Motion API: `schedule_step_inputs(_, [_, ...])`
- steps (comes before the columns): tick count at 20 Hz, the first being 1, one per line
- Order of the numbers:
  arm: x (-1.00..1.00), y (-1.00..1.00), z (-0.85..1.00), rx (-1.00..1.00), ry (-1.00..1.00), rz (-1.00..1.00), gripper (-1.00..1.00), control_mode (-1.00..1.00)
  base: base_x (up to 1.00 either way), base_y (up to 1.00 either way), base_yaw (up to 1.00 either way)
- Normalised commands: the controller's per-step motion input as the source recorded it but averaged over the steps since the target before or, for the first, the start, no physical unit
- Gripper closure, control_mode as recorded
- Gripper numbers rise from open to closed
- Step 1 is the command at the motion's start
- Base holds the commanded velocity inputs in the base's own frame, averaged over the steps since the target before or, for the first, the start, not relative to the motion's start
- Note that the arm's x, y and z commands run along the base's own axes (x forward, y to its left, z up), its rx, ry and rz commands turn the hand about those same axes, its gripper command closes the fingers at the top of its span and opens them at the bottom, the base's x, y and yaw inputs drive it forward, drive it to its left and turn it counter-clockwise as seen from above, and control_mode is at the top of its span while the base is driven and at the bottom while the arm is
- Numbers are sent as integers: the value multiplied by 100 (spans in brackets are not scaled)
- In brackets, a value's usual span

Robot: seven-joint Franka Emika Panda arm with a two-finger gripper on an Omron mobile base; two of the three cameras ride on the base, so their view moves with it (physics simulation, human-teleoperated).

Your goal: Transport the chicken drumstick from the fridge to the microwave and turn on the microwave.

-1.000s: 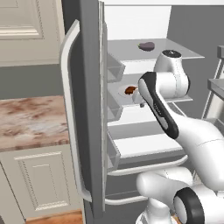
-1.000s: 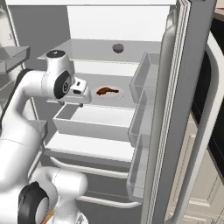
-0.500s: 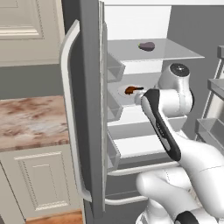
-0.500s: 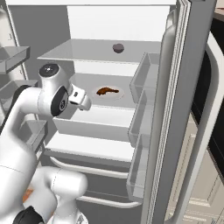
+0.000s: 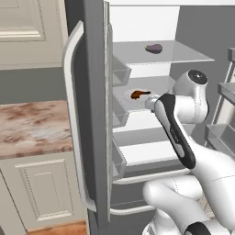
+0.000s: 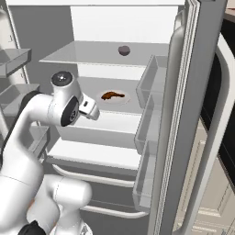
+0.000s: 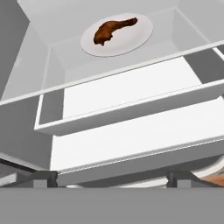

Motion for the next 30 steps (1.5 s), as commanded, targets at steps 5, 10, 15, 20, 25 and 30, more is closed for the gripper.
schedule_step_inputs(5, [13, 0, 1, 2, 0, -3, -100, -100, 0, 0, 0])
schedule_step_inputs(10, [31, 0, 1, 0, 0, -9, -100, -100, 0, 0, 0])
schedule_step_inputs(15, [33, -1, 6, 0, 0, -10, -100, -100, 0, 0, 0])
schedule_step_inputs(20, [33, -5, 11, 0, 2, -7, -100, -100, 0, 0, 0])
schedule_step_inputs(25, [38, -1, 1, 0, 2, -6, -100, -100, 0, 0, 0])
schedule_step_inputs(30, [45, 0, 0, 0, 2, -5, -100, -100, 0, 0, 0])
